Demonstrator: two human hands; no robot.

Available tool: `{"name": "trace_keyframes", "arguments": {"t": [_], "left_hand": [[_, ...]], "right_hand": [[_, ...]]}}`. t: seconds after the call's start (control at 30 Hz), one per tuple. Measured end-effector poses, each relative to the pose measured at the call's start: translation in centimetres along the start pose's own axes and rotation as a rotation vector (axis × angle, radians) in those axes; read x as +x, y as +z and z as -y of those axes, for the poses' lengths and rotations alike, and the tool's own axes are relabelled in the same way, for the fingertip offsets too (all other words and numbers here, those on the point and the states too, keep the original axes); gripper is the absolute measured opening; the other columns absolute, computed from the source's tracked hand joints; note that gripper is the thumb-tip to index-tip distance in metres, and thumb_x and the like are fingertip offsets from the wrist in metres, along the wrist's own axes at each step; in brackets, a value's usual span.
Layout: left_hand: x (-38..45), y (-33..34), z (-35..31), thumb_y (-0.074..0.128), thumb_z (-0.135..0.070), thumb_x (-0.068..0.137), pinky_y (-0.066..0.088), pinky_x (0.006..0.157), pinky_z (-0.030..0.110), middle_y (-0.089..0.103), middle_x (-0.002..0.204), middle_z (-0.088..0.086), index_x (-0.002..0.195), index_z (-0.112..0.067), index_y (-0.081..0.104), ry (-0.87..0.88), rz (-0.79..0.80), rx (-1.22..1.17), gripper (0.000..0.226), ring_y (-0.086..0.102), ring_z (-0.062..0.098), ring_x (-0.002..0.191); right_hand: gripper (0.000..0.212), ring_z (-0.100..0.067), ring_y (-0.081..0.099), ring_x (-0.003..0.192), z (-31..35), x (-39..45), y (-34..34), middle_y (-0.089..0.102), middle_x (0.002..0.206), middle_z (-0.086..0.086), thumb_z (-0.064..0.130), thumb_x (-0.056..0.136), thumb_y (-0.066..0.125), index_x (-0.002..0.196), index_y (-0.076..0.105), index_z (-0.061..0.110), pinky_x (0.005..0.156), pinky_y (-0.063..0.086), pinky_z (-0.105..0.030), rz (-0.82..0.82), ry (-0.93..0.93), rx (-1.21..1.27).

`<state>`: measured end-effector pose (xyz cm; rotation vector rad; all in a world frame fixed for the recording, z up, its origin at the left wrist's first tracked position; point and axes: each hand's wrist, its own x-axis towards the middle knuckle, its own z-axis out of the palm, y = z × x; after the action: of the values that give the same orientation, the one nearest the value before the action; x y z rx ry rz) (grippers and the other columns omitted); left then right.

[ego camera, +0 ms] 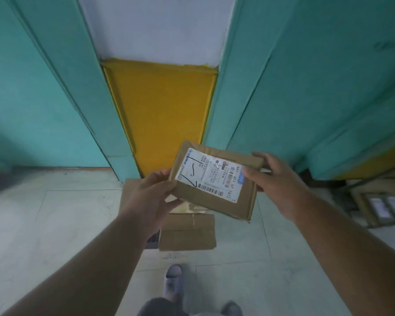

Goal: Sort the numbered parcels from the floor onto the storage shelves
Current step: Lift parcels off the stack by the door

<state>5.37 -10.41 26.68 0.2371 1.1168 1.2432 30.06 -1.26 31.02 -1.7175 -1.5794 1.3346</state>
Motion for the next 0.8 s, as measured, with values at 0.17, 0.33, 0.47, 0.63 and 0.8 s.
{"name": "trace_keyframes", "arguments": {"t": [0.17,0.33,0.47,0.63,0.8], "left_hand": [[-0.5,7.2,1.2,0.062,0.004,0.084,0.055,0.090,0.051,0.074,0.112,0.012,0.119,-0.017,0.059,-0.087,0.222,0.178,0.041,0.068,0.034,0.110],[-0.8,15.1,7.1,0.082,0.002,0.075,0.058,0.091,0.044,0.074,0.115,0.000,0.146,-0.044,0.035,-0.127,0.421,0.581,0.096,0.074,0.021,0.098],[-2.9,22.6,13.4,0.096,-0.022,0.053,0.054,0.096,0.051,0.069,0.121,0.010,0.149,-0.059,0.015,-0.034,0.475,0.654,0.131,0.068,0.027,0.111],[-7.9,33.1,22.9,0.094,-0.018,0.053,0.060,0.084,0.052,0.070,0.118,0.011,0.143,-0.053,0.032,0.020,0.606,0.636,0.115,0.067,0.030,0.111],[-11.9,43.3,30.6,0.092,-0.024,0.065,0.062,0.077,0.044,0.067,0.119,0.001,0.131,-0.029,0.045,0.060,0.557,0.746,0.081,0.071,0.024,0.102]], "right_hand": [[0.045,-0.019,0.074,0.090,-2.6,-3.0,-6.7,0.073,0.108,-0.005,0.025,0.086,0.075,0.125,0.055,0.017,0.083,0.059,-0.044,-0.146,0.107,0.245],[0.050,-0.022,0.073,0.093,-6.4,-7.6,-15.0,0.075,0.101,-0.001,0.053,0.068,0.074,0.106,0.069,0.022,0.085,0.058,-0.052,-0.392,0.049,0.177],[0.047,0.002,0.069,0.090,-10.7,-13.8,-21.3,0.071,0.106,0.019,0.021,0.086,0.073,0.127,0.055,0.035,0.074,0.058,-0.028,-0.359,0.020,0.275],[0.046,-0.016,0.073,0.085,-17.2,-21.5,-31.7,0.071,0.106,-0.001,0.020,0.070,0.086,0.106,0.061,0.033,0.078,0.061,-0.041,-0.676,0.087,0.382],[0.043,0.001,0.069,0.068,-20.8,-27.6,-42.4,0.071,0.094,0.007,0.026,0.073,0.087,0.105,0.058,0.029,0.052,0.053,-0.017,-0.853,0.062,0.244]]}}
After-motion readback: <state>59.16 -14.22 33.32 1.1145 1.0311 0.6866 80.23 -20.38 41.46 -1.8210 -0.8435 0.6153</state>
